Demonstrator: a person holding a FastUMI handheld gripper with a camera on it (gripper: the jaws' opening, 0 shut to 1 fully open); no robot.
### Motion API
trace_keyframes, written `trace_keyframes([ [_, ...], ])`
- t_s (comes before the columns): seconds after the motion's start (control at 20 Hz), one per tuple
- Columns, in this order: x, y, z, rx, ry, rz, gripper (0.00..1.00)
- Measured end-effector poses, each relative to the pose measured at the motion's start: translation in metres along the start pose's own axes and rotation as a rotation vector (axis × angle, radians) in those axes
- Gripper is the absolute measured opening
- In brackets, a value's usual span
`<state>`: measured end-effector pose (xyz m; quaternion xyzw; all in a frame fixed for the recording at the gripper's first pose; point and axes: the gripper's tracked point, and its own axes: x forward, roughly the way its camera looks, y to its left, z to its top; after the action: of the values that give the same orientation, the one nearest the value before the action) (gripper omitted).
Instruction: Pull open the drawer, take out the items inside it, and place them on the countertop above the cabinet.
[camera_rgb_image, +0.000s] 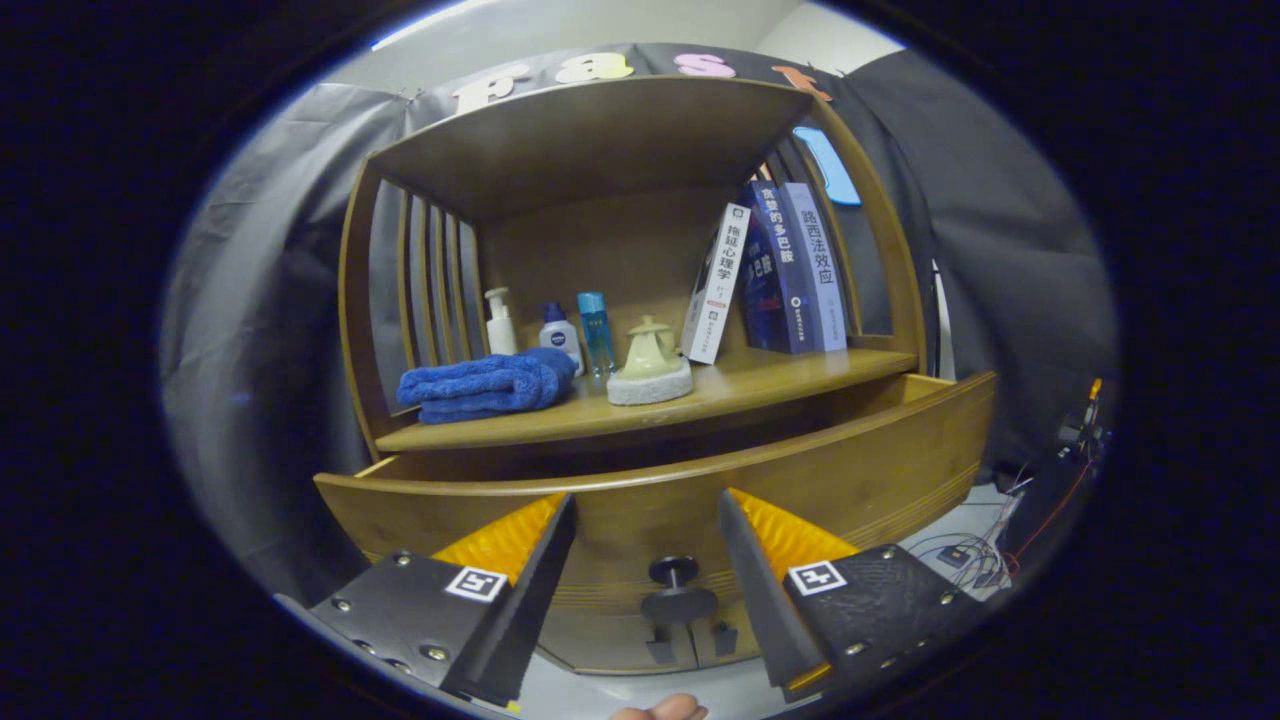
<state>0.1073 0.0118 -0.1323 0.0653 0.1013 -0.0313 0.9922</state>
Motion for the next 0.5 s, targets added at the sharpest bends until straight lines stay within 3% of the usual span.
trace_keyframes([
  [0.5,0.06,0.004,0.005,0.002,-0.003,0.0,0.88],
])
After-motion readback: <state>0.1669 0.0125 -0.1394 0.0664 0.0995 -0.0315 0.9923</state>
